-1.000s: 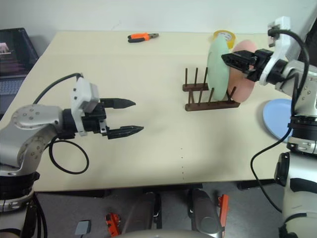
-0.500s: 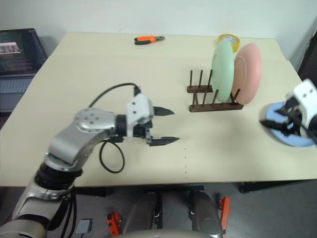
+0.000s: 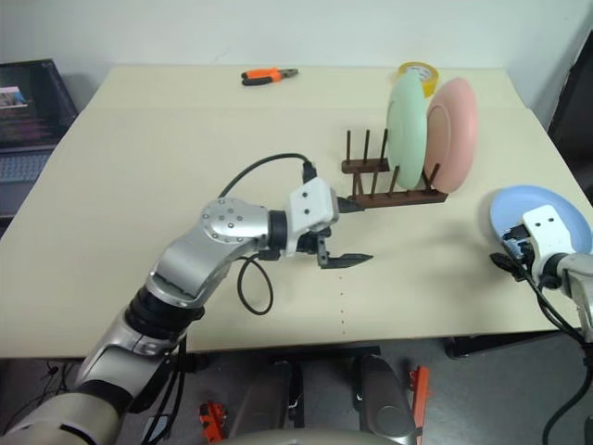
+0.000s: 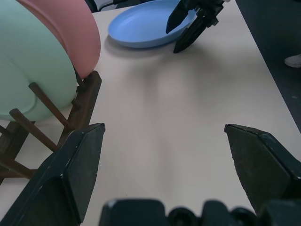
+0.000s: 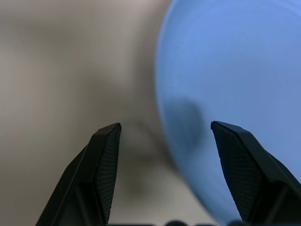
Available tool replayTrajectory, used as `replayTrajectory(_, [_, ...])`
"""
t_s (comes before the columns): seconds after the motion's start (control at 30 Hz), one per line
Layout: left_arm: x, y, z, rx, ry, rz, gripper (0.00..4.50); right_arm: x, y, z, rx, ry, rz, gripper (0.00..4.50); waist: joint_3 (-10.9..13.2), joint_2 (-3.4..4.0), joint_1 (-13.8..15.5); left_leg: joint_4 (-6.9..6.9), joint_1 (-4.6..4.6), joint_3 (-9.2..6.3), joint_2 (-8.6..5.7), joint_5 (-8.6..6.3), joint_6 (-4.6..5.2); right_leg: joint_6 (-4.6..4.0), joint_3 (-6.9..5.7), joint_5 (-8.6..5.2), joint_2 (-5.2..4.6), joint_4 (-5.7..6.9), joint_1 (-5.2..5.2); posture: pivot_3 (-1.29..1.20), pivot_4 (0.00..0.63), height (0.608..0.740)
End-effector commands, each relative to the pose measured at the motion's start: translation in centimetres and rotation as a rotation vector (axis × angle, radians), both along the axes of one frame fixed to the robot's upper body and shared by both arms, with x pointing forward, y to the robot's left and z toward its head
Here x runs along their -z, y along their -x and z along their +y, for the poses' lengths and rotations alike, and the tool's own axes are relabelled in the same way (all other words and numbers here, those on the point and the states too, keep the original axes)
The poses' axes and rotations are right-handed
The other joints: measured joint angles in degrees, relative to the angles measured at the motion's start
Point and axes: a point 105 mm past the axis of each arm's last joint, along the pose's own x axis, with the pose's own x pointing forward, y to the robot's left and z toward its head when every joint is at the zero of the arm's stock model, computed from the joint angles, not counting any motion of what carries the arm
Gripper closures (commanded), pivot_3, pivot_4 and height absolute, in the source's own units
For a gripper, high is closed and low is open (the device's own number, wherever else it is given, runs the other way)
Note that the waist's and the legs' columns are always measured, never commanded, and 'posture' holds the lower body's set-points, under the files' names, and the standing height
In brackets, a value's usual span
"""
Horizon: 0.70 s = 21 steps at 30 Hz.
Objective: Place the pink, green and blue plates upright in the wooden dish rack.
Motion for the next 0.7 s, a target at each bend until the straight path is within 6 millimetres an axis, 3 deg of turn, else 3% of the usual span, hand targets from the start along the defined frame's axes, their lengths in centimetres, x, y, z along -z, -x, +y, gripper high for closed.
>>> replayTrajectory(0.03, [-0.9, 0.4, -0.6, 0.020, 0.015, -0.042, 0.00, 0.9, 0.0, -0.1, 0.002, 0.054, 0.016, 2.13, 0.0, -0.01, 0.1, 0.02, 0.00, -0.02, 0.00, 0.00, 0.00, -0.02, -0.02, -0.01, 0.00, 0.00, 0.02, 0.00, 0.150, 0.740])
replayTrajectory(0.27, [-1.1, -0.2, -0.1, -0.004, 0.024, -0.033, 0.00, 0.4, 0.3, 0.5, -0.039, 0.045, 0.021, 4.45, 0.0, -0.01, 0.2, 0.26, 0.01, -0.08, 0.01, 0.00, 0.00, -0.18, -0.04, -0.11, -0.04, 0.00, 0.15, 0.00, 0.150, 0.740])
replayTrajectory(0.33, [-1.4, -0.1, 0.2, 0.008, 0.036, -0.026, 0.00, -0.5, 0.5, 1.1, -0.075, 0.044, 0.013, 4.45, 0.0, -0.01, 0.2, 0.32, -0.01, -0.14, 0.03, 0.00, 0.00, -0.17, -0.06, -0.11, -0.06, -0.01, 0.20, 0.00, 0.150, 0.740])
replayTrajectory(0.5, [-2.6, -0.2, 1.1, 0.038, 0.074, -0.030, 0.00, -5.0, 0.6, 2.7, -0.130, -0.022, -0.086, 4.45, 0.0, 0.01, 0.1, 0.24, -0.04, -0.10, 0.04, 0.00, 0.00, -0.18, -0.04, -0.11, -0.06, 0.01, 0.12, 0.00, 0.150, 0.740])
replayTrajectory(0.7, [-4.7, -0.6, 2.6, 0.057, 0.148, -0.028, 0.00, -11.9, 1.6, 2.9, -0.112, -0.050, -0.227, 4.45, 0.0, 0.04, 0.3, 0.21, -0.04, -0.15, 0.03, 0.00, 0.00, -0.19, -0.11, -0.12, -0.03, 0.01, 0.11, 0.00, 0.150, 0.740])
